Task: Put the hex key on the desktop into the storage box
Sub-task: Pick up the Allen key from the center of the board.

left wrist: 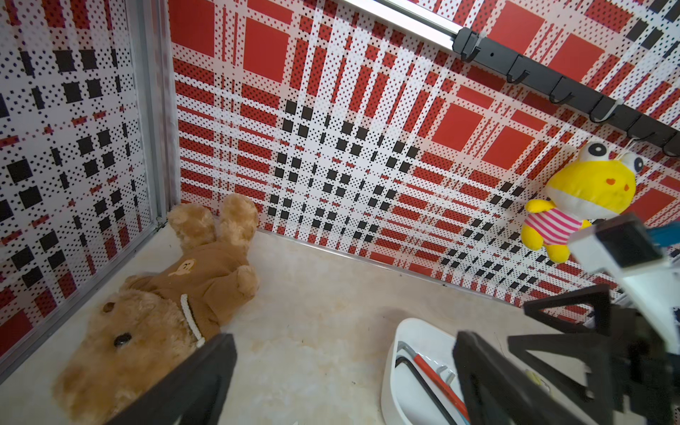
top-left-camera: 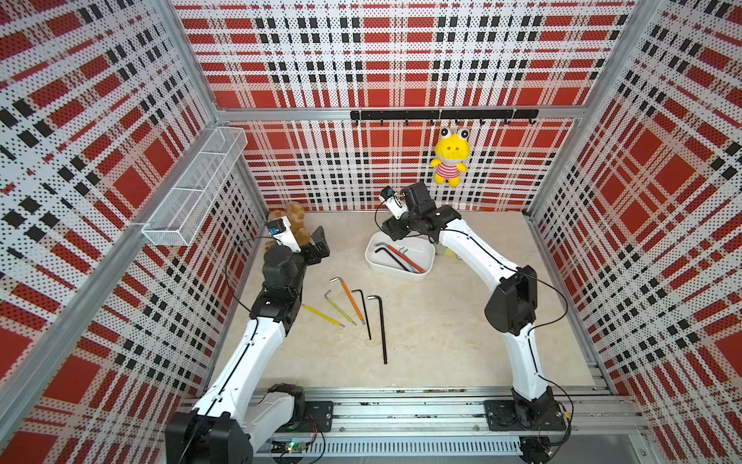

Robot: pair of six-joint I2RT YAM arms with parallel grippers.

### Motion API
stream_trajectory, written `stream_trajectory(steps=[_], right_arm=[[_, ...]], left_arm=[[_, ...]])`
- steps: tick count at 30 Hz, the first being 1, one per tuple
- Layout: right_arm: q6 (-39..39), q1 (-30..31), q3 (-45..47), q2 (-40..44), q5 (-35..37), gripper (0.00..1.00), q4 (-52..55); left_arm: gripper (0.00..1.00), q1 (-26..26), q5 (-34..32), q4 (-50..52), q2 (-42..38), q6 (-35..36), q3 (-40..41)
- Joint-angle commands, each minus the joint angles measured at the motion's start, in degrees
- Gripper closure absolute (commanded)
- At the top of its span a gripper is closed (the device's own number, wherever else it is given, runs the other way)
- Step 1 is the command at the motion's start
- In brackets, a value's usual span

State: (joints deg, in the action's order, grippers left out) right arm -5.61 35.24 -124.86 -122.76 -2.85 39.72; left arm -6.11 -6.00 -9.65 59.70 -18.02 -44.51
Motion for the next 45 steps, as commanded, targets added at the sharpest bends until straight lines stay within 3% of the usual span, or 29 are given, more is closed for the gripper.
stream_trajectory(steps=[1,5,9,15,27,45], right_arm=[[7.7,3.4,3.7,2.4,5.8,0.29,6.2],[17.4,6.1,10.5,5.6,9.0,0.29,10.2],[30.4,9.5,22.3,8.5,8.3,0.29,6.1],[38.7,13.5,23.1,2.5,7.1,0.31,8.2],[41.5,17.7,20.5,-4.3,7.2,0.38,11.6],[43.1,20.1,25.0,-4.9,5.8,0.52,11.6]], left_arm=[[0.01,0.6,0.9,-1.6,0.5,0.0,0.0],[0.01,0.6,1.2,-1.9,1.0,-0.3,0.1],[0.01,0.6,1.3,-2.7,1.4,-0.8,0.6],[0.01,0.6,1.5,-2.7,1.4,-1.0,0.8],[0.01,0.6,0.7,-2.2,-0.4,-0.7,1.2],[0.01,0.6,0.7,-2.0,-1.1,-0.8,1.3]])
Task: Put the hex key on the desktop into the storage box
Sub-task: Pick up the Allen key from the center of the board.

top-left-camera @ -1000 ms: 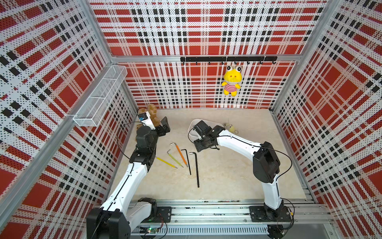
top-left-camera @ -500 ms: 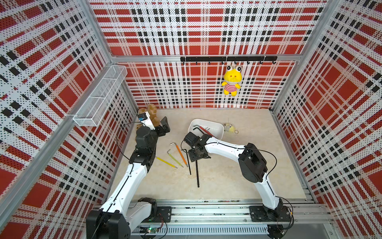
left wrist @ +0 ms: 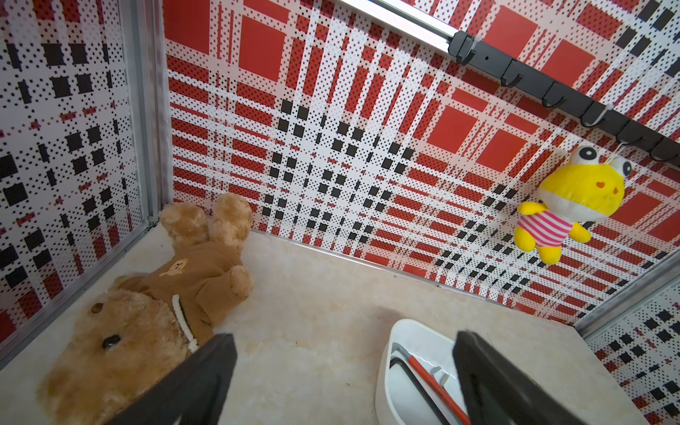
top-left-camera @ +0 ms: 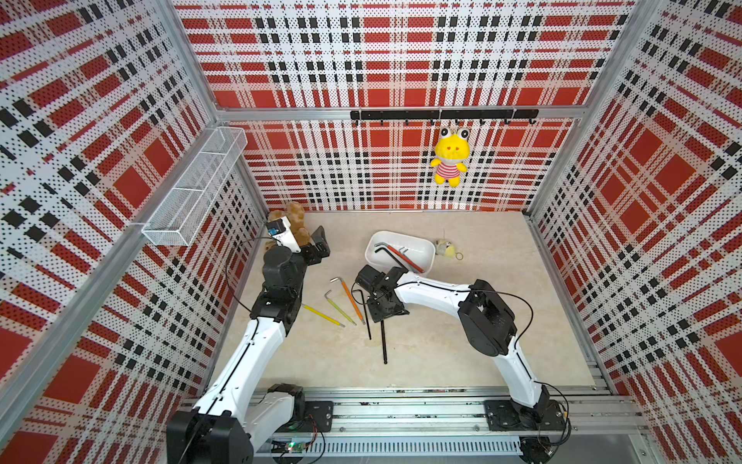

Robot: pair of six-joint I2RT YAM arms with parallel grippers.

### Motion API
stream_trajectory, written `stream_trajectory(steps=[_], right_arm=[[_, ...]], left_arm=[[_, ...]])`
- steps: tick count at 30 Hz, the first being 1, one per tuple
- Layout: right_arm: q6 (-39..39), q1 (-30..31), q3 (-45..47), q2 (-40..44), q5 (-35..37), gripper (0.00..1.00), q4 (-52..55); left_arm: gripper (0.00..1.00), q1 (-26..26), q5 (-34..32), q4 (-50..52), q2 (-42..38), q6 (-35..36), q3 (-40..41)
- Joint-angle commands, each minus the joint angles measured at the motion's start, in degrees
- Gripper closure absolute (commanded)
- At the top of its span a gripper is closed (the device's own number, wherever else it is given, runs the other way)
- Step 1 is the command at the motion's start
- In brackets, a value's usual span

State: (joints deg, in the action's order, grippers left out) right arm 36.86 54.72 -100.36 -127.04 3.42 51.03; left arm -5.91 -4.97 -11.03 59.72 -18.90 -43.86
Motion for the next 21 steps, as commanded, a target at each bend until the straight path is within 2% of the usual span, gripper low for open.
stream_trajectory(steps=[1,15,21], right_arm=[[0.7,0.7,0.6,-0.7,-0.5,0.52,0.3],[1.6,1.8,0.5,-3.0,-1.1,0.8,2.7],[0.8,1.6,1.0,-2.7,-1.7,0.98,2.4]], left_arm=[[0.01,0.4,-0.4,-0.5,-1.1,0.1,0.5],[0.01,0.4,0.5,-1.0,-1.1,-0.4,0.4],[0.01,0.5,0.0,-1.0,-1.7,-0.3,0.7]])
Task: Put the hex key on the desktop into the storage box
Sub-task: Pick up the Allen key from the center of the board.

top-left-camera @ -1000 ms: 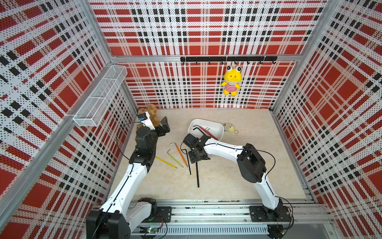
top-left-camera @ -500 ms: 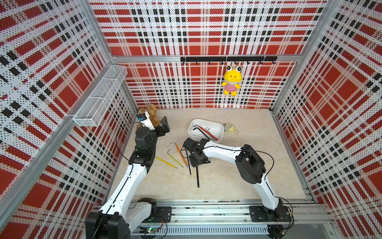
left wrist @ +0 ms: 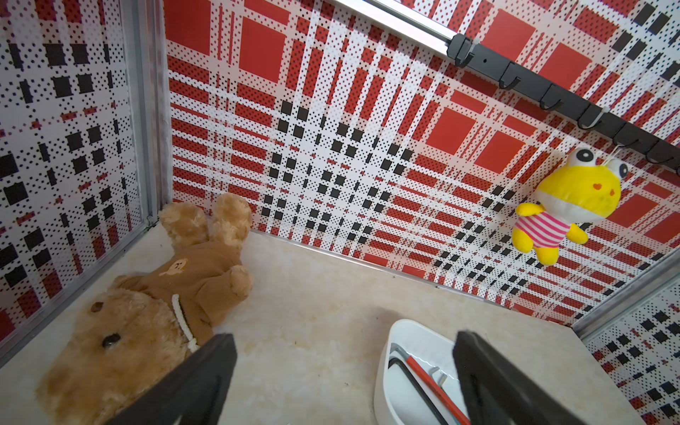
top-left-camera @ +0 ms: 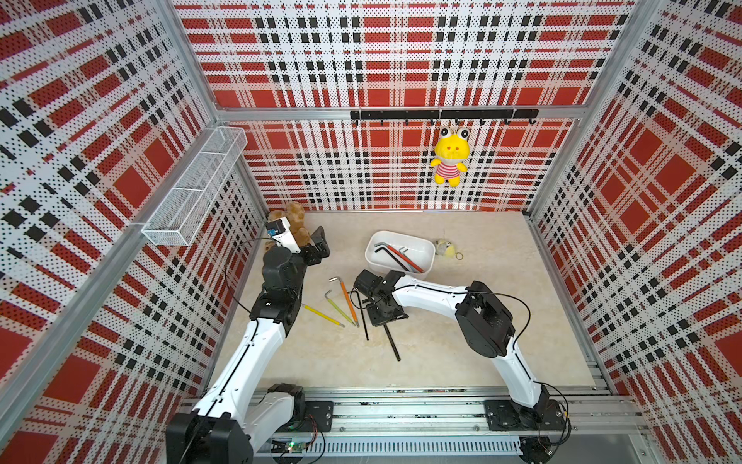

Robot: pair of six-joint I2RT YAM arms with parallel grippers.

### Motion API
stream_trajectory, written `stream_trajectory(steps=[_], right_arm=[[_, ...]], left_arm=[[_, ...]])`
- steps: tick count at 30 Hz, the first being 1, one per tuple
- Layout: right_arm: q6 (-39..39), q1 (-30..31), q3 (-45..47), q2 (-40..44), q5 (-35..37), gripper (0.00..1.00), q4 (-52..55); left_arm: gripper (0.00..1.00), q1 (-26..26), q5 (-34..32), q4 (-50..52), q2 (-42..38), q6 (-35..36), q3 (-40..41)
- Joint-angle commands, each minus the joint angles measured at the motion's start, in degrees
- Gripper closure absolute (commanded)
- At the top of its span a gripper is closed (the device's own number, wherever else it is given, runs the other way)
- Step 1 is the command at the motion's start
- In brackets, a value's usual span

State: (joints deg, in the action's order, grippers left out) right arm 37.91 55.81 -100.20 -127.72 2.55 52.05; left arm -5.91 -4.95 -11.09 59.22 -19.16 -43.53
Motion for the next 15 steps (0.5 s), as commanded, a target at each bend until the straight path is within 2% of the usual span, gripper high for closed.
stream_trajectory(steps=[1,9,15], right_arm=[[-0.3,0.3,1.0,-1.9,-0.6,1.0,1.4],[-2.6,-3.3,3.7,2.8,1.1,1.0,-1.1],[-12.1,-5.6,4.1,8.8,0.7,1.0,-4.6]], left_arm=[[0.01,0.6,0.0,-1.0,-1.1,0.0,0.4],[0.01,1.0,0.5,-1.3,-1.2,-0.3,0.4],[0.01,1.2,0.6,-1.5,-1.3,-0.5,0.8]])
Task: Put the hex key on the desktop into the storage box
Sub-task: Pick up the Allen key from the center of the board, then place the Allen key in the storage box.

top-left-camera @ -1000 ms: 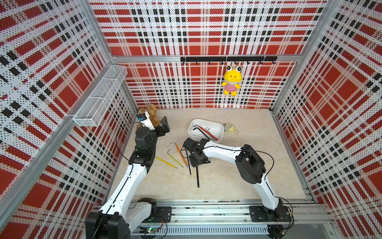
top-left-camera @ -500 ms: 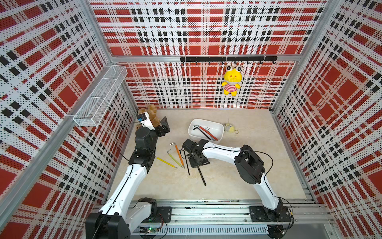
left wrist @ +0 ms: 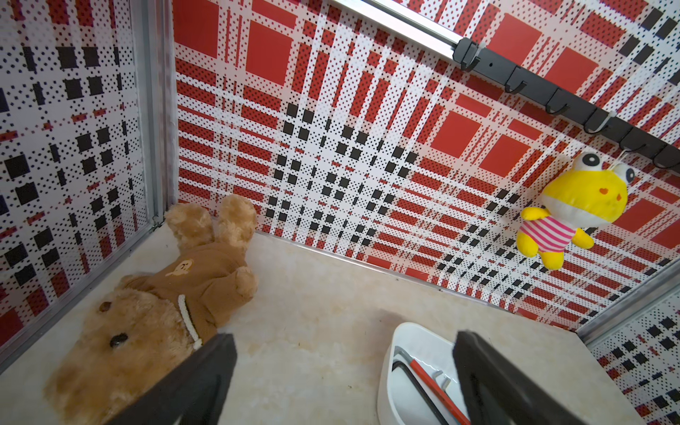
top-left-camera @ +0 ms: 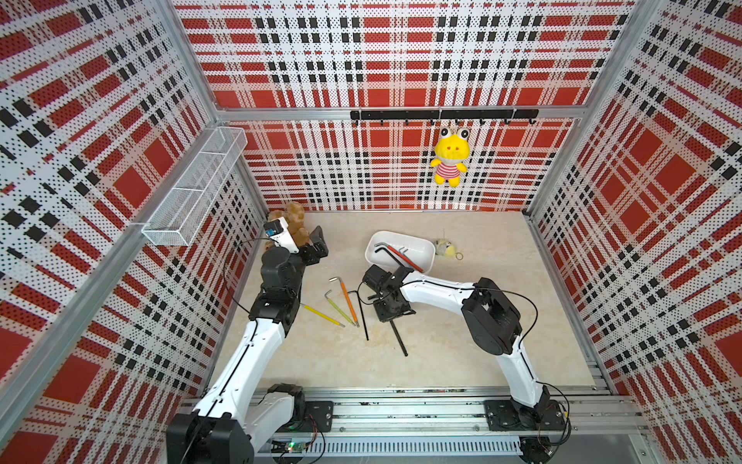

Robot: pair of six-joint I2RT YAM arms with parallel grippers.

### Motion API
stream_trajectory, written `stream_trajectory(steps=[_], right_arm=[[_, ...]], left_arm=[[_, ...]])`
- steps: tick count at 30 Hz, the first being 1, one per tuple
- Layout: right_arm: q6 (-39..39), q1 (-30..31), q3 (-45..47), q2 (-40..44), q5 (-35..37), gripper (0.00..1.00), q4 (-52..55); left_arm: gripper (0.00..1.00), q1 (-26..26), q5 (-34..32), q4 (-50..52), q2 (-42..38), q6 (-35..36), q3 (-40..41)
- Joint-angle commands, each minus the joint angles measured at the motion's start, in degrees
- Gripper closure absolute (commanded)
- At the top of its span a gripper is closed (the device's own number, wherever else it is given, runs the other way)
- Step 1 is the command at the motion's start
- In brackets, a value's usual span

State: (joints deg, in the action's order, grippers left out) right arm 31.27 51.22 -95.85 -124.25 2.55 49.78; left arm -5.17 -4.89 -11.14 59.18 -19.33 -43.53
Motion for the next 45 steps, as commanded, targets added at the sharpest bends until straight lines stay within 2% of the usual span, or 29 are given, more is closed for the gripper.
stream_trajectory(steps=[1,3,5,8,15,21,27,32,37,41,45], right_arm=[[-7.0,-1.3,0.0,6.6,0.2,1.0,-3.2],[-8.3,-2.1,0.2,8.9,-0.1,1.0,-4.0],[-12.9,-3.2,-0.3,10.5,-1.7,1.0,-5.2],[-16.2,-5.9,-4.7,11.7,-5.1,1.0,-3.1],[-28.7,-11.1,-12.6,15.1,-3.7,1.0,-3.5],[-38.2,-12.4,-14.4,16.0,-1.8,1.0,-7.5],[-42.8,-14.6,-20.9,9.0,-2.0,1.0,-9.1],[-42.0,-17.7,-29.8,0.4,-5.2,1.0,-7.0],[-42.5,-18.8,-36.7,-7.9,-4.4,1.0,-3.5],[-41.4,-19.9,-39.6,-12.7,-4.4,1.0,-1.2],[-40.7,-20.5,-38.5,-14.5,-4.7,1.0,-0.9]], left_arm=[[0.01,0.5,0.5,-1.4,-1.3,-0.3,0.9],[0.01,0.5,0.5,-1.4,-1.4,-0.3,0.8],[0.01,0.5,0.4,-1.4,-1.5,-0.3,0.9],[0.01,0.5,0.4,-1.2,-1.6,-0.3,0.7],[0.01,0.5,0.2,-1.0,-1.7,-0.2,0.6],[0.01,0.4,-0.7,-0.8,-2.1,0.3,0.7],[0.01,0.4,-0.1,-0.6,-1.8,0.1,0.5],[0.01,0.3,0.4,-0.8,-1.5,0.0,0.1],[0.01,0.3,0.9,-0.8,-0.8,-0.1,-0.2],[0.01,0.3,0.8,-0.8,-0.6,-0.1,-0.2],[0.01,0.3,0.6,-0.8,-0.5,0.1,-0.2]])
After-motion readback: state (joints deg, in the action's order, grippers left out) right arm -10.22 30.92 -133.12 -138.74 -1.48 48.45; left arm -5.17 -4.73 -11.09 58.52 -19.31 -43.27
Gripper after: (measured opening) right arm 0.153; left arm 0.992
